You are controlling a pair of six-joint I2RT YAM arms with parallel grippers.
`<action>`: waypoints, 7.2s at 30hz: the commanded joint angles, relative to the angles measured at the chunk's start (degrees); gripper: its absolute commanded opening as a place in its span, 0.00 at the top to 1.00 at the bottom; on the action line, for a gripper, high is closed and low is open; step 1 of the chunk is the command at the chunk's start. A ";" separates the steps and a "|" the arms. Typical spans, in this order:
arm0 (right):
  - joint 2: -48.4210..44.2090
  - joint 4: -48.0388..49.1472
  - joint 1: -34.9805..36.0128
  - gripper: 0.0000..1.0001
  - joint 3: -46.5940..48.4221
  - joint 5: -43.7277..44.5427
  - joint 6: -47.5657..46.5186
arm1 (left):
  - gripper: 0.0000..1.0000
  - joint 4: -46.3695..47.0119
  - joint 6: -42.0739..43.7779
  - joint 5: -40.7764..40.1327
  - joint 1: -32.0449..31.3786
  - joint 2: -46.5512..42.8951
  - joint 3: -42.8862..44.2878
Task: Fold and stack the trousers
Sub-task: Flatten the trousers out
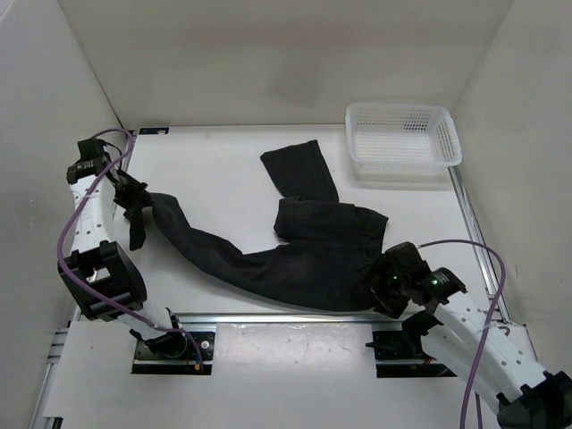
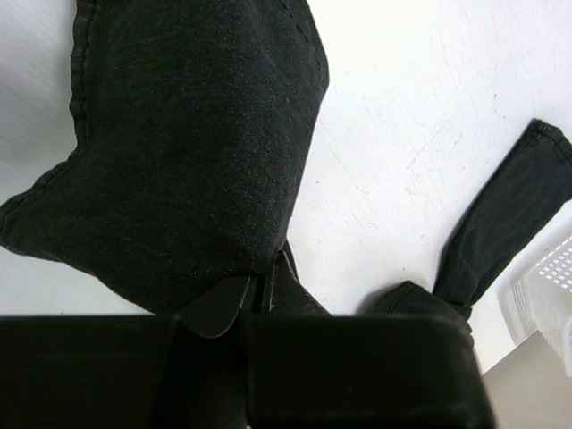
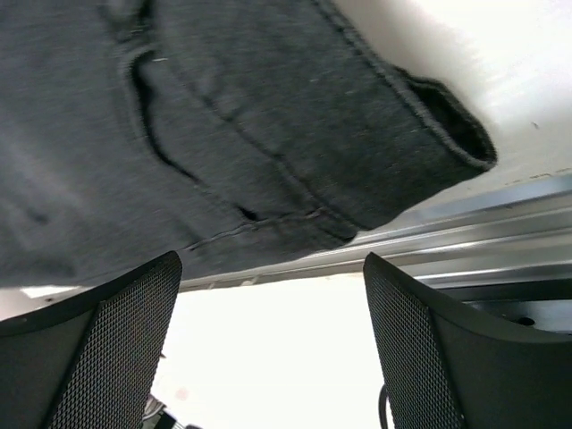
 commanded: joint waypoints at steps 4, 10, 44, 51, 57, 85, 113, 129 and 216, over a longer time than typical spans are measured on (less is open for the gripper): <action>3.33 1.59 0.19 0.15 -1.51 -1.82 1.86 | 0.90 0.63 0.62 0.59 0.34 -3.43 -0.44; 5.52 11.51 0.19 0.27 -6.62 -1.82 4.15 | 0.90 0.63 0.62 0.59 0.34 -3.96 -0.44; 14.86 0.99 -27.75 1.00 34.90 11.02 -23.73 | 0.90 -1.14 1.67 5.61 2.28 -9.14 9.01; -2.80 -6.66 -28.37 1.00 15.36 9.78 -15.80 | 0.90 1.86 4.48 3.22 4.03 -10.73 -12.99; -5.46 -11.76 -28.37 1.00 15.97 10.83 -15.63 | 0.90 2.47 5.09 1.38 4.56 -10.73 -14.06; 13.82 -1.32 -26.36 1.00 36.96 1.48 -31.43 | 0.45 0.45 9.58 -0.72 -13.79 -9.15 6.59; 32.42 2.47 -15.54 0.24 35.65 1.52 -34.26 | 0.11 -0.16 -7.46 -2.75 -42.63 60.36 67.14; 34.70 1.95 -16.07 0.24 38.56 -0.24 -35.40 | 0.26 5.02 -15.73 -4.51 -44.22 71.44 72.87; 65.19 13.99 -33.12 0.64 35.13 -1.13 -28.37 | 0.45 -4.64 7.56 -8.03 -7.39 47.62 41.91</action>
